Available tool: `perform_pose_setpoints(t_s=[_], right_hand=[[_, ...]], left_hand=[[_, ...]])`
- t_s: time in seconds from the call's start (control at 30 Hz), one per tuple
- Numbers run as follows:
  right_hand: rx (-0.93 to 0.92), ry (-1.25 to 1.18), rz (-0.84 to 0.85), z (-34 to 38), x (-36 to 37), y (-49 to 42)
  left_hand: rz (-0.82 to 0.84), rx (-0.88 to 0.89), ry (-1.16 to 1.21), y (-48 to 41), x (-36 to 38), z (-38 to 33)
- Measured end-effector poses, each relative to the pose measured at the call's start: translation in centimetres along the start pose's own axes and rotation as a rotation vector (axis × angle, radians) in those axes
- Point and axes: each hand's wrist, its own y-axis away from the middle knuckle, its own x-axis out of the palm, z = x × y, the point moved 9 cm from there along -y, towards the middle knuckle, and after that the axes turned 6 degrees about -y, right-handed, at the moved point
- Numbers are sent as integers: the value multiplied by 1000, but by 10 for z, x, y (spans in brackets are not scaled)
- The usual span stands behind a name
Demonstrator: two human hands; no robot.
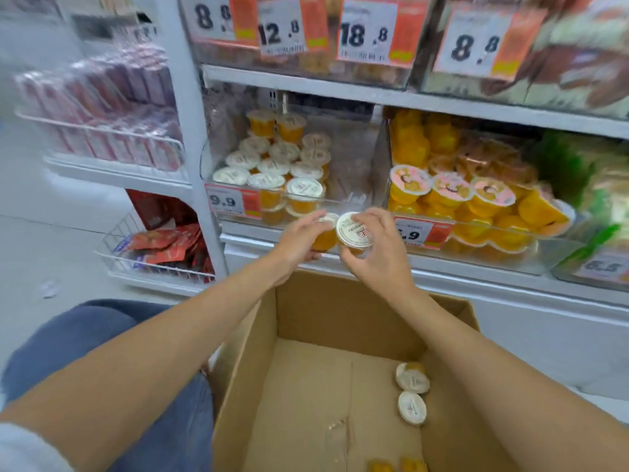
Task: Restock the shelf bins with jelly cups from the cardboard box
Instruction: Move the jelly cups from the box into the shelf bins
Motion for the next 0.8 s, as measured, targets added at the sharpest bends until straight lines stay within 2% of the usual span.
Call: perform_pose_setpoints(t_s=[0.13,0.2,0.37,0.5,0.63,0.73,0.8], right_hand=[[-71,-28,-29,33,0,-59],[-63,-56,-33,35,3,-86],[11,-113,-33,21,31,-149],[172,-78,13,-13,73,-198],[265,-44,-32,-43,99,-242],[296,-27,12,-66,118,-251],[290,-73,14,-75,124,-242]], left_hand=[[-17,122,-89,-8,-37,-52],[-25,172,-226,-14,-50,-63],[-222,361,-466,-52,-102,-98],[-459,318,-759,-111,-149,-104],[-429,285,-823,-171,-170,-95],[-461,269,-1182,-193,-168,-80],[-515,282,-1333,-185,-161,-79]])
